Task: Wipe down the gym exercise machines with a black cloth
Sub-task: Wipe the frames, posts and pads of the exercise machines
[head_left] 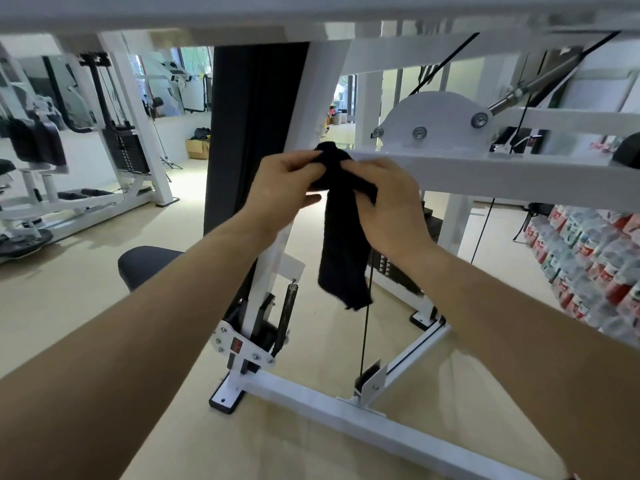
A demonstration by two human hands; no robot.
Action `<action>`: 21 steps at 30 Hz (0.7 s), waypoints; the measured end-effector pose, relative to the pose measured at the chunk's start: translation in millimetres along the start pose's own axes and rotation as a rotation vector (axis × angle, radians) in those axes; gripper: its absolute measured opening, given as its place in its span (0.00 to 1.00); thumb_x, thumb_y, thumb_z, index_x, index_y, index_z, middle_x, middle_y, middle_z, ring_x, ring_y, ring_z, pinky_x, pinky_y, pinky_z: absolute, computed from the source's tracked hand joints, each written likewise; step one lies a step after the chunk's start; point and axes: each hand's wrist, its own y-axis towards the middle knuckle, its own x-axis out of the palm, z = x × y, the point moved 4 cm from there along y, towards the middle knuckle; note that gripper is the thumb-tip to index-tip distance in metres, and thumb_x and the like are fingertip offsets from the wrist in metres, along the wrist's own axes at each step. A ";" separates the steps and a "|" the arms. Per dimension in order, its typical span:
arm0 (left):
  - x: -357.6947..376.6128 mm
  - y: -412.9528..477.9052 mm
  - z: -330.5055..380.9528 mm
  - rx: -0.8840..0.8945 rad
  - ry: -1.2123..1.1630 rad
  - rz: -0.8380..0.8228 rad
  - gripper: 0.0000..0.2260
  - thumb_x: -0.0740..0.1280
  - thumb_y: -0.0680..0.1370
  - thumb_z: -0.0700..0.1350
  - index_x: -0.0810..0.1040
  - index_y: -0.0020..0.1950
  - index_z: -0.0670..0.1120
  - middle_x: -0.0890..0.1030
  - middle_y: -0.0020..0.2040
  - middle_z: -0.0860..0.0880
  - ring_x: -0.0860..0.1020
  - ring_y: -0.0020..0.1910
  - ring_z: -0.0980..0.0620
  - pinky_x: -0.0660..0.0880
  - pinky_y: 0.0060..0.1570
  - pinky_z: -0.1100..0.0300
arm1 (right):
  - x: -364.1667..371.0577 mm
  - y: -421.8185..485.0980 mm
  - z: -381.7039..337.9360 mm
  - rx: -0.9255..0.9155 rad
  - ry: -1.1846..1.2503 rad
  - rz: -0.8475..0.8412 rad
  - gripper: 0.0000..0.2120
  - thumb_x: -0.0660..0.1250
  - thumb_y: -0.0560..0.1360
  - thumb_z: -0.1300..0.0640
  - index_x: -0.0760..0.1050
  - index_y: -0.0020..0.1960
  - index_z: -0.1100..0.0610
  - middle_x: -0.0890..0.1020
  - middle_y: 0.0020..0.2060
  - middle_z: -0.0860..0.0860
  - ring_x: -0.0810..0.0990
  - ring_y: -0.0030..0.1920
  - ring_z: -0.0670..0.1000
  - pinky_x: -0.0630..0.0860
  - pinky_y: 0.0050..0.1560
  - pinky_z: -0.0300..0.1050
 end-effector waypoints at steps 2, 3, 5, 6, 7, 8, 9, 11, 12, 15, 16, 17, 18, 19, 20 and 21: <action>-6.6 2.6 0.6 0.039 0.105 -0.044 0.11 0.63 0.82 0.40 0.81 0.56 0.54 0.85 0.52 0.48 0.83 0.51 0.54 0.79 0.56 0.54 | -5.3 16.0 -8.0 0.080 0.032 0.030 0.19 0.62 0.76 0.68 0.82 0.61 0.53 0.82 0.56 0.51 0.77 0.56 0.47 0.64 0.58 0.22; -8.7 5.0 1.2 0.077 0.181 -0.051 0.12 0.63 0.82 0.41 0.81 0.56 0.56 0.85 0.53 0.48 0.83 0.52 0.54 0.79 0.57 0.53 | -7.2 25.6 -11.7 0.119 0.065 0.066 0.20 0.62 0.75 0.68 0.82 0.60 0.53 0.83 0.56 0.50 0.78 0.57 0.46 0.67 0.60 0.27; -11.5 11.2 1.6 0.166 0.351 -0.024 0.14 0.63 0.82 0.42 0.79 0.64 0.55 0.83 0.57 0.53 0.80 0.56 0.58 0.77 0.59 0.57 | -8.0 46.7 -17.0 0.169 0.169 0.147 0.20 0.61 0.74 0.66 0.83 0.60 0.53 0.84 0.55 0.50 0.79 0.56 0.46 0.73 0.63 0.37; -13.7 15.1 2.4 0.204 0.436 0.016 0.16 0.63 0.82 0.42 0.77 0.68 0.53 0.82 0.61 0.54 0.79 0.58 0.59 0.74 0.61 0.64 | -6.6 58.4 -17.7 0.193 0.228 0.186 0.20 0.60 0.74 0.65 0.82 0.60 0.54 0.83 0.55 0.51 0.80 0.55 0.47 0.75 0.63 0.41; -16.5 18.6 2.9 0.233 0.500 0.077 0.18 0.63 0.81 0.42 0.75 0.71 0.50 0.81 0.63 0.53 0.78 0.59 0.59 0.71 0.59 0.72 | -3.7 71.1 -18.3 0.218 0.276 0.222 0.20 0.59 0.74 0.63 0.81 0.62 0.56 0.81 0.55 0.53 0.79 0.55 0.48 0.75 0.62 0.43; -19.7 21.3 3.8 0.260 0.532 0.145 0.18 0.63 0.81 0.41 0.75 0.72 0.49 0.80 0.63 0.53 0.78 0.57 0.59 0.68 0.53 0.79 | -0.2 82.9 -20.2 0.230 0.311 0.253 0.21 0.59 0.74 0.61 0.79 0.64 0.57 0.79 0.56 0.54 0.78 0.55 0.49 0.74 0.62 0.46; -22.2 23.8 4.2 0.291 0.539 0.207 0.18 0.63 0.81 0.40 0.75 0.71 0.47 0.81 0.61 0.52 0.78 0.53 0.61 0.67 0.48 0.82 | 3.4 94.9 -23.0 0.230 0.337 0.281 0.22 0.58 0.74 0.59 0.76 0.66 0.58 0.77 0.59 0.55 0.76 0.57 0.51 0.73 0.63 0.47; -24.0 26.6 4.9 0.347 0.506 0.288 0.19 0.62 0.79 0.38 0.76 0.70 0.45 0.81 0.58 0.52 0.78 0.49 0.62 0.67 0.46 0.82 | 12.8 118.4 -29.1 0.223 0.358 0.314 0.25 0.57 0.76 0.58 0.69 0.73 0.59 0.74 0.64 0.57 0.74 0.62 0.53 0.71 0.66 0.48; -24.0 28.0 5.2 0.368 0.477 0.307 0.19 0.61 0.79 0.37 0.75 0.70 0.44 0.81 0.59 0.52 0.78 0.51 0.61 0.67 0.49 0.82 | 17.6 128.4 -32.7 0.217 0.357 0.322 0.25 0.56 0.79 0.59 0.64 0.75 0.60 0.72 0.67 0.57 0.72 0.65 0.54 0.68 0.67 0.48; -24.4 33.6 3.2 0.393 0.409 0.323 0.20 0.59 0.80 0.36 0.73 0.72 0.44 0.80 0.64 0.48 0.77 0.62 0.55 0.70 0.58 0.75 | 38.2 142.6 -33.0 0.214 0.391 0.329 0.24 0.50 0.84 0.58 0.54 0.80 0.58 0.64 0.75 0.57 0.64 0.73 0.56 0.63 0.72 0.49; -24.5 35.0 1.2 0.395 0.404 0.319 0.19 0.59 0.81 0.36 0.73 0.72 0.43 0.80 0.64 0.48 0.77 0.63 0.55 0.71 0.60 0.72 | 46.1 140.5 -29.3 0.219 0.385 0.316 0.25 0.49 0.85 0.57 0.51 0.81 0.56 0.63 0.76 0.56 0.66 0.73 0.56 0.64 0.71 0.49; -24.1 35.9 -1.4 0.398 0.405 0.315 0.19 0.59 0.81 0.36 0.73 0.72 0.43 0.80 0.64 0.48 0.77 0.63 0.54 0.71 0.62 0.70 | 53.9 137.6 -24.0 0.232 0.359 0.294 0.25 0.49 0.85 0.57 0.49 0.81 0.54 0.65 0.76 0.55 0.69 0.71 0.56 0.66 0.69 0.48; -23.6 36.1 -4.2 0.402 0.409 0.310 0.19 0.59 0.81 0.36 0.73 0.72 0.43 0.79 0.65 0.47 0.77 0.64 0.53 0.71 0.63 0.68 | 60.2 133.5 -19.3 0.249 0.323 0.263 0.26 0.48 0.85 0.57 0.48 0.81 0.52 0.67 0.75 0.54 0.72 0.68 0.57 0.68 0.66 0.46; -22.8 36.1 -7.4 0.404 0.416 0.304 0.19 0.58 0.81 0.36 0.72 0.73 0.42 0.79 0.65 0.47 0.77 0.64 0.53 0.71 0.63 0.68 | 64.2 130.3 -15.5 0.260 0.303 0.246 0.26 0.49 0.85 0.57 0.47 0.81 0.52 0.68 0.74 0.54 0.73 0.67 0.57 0.67 0.62 0.43; -22.3 36.2 -10.3 0.402 0.421 0.301 0.19 0.58 0.81 0.36 0.72 0.73 0.42 0.79 0.66 0.47 0.76 0.64 0.52 0.70 0.63 0.68 | 65.3 127.7 -15.0 0.252 0.297 0.245 0.26 0.50 0.84 0.58 0.48 0.81 0.53 0.66 0.75 0.53 0.72 0.67 0.57 0.65 0.61 0.39; -22.7 37.2 -12.4 0.393 0.420 0.304 0.19 0.58 0.81 0.36 0.72 0.73 0.42 0.79 0.66 0.47 0.76 0.65 0.52 0.70 0.63 0.68 | 64.7 126.3 -17.3 0.226 0.301 0.252 0.27 0.51 0.84 0.60 0.48 0.81 0.55 0.63 0.77 0.53 0.70 0.70 0.56 0.62 0.59 0.32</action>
